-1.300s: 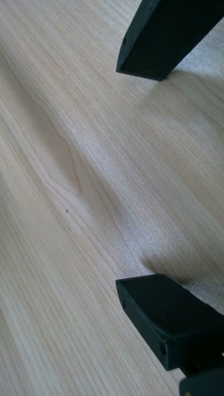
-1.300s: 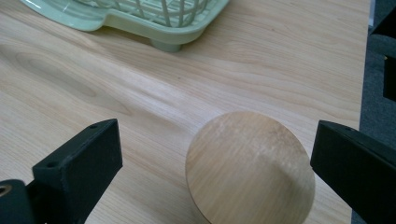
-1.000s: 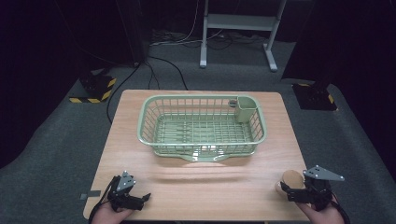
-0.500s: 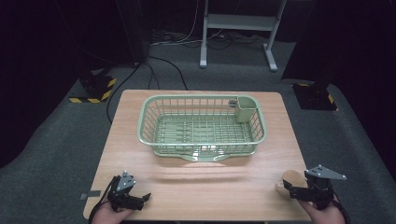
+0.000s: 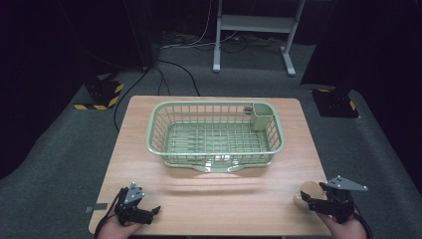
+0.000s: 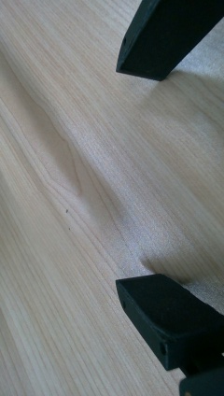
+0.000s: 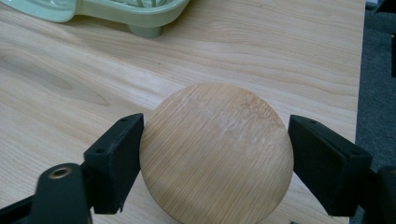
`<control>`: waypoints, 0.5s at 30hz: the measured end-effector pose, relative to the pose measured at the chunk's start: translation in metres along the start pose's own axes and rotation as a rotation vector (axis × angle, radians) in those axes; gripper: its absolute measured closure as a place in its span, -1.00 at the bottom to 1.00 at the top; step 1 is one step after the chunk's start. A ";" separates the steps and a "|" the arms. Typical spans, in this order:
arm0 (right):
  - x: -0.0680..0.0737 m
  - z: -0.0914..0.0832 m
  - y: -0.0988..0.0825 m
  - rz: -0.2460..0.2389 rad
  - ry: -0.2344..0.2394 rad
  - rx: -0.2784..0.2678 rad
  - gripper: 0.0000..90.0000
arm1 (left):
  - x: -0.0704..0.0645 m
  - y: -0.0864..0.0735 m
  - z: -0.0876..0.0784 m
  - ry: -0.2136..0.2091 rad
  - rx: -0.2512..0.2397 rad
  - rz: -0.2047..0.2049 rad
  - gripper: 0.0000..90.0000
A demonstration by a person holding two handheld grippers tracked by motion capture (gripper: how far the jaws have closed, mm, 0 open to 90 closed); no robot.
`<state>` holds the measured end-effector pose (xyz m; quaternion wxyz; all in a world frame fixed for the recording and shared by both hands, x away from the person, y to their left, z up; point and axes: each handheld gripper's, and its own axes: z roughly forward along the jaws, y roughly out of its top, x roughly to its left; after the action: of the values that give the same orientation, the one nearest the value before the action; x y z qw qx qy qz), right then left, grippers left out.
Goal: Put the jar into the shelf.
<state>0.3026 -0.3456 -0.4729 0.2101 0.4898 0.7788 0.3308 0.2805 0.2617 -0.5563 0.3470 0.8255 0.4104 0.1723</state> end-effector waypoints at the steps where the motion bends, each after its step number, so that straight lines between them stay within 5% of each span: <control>1: 0.000 0.000 0.000 -0.001 0.003 0.001 -0.50 | 0.000 0.000 0.000 0.000 0.001 0.003 -0.99; 15: 0.000 0.000 0.002 -0.005 -0.004 0.008 -0.48 | 0.000 0.000 0.000 0.000 0.001 0.003 -0.99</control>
<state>0.3038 -0.3453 -0.4720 0.2106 0.4895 0.7809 0.3261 0.2806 0.2618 -0.5563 0.3460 0.8264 0.4094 0.1727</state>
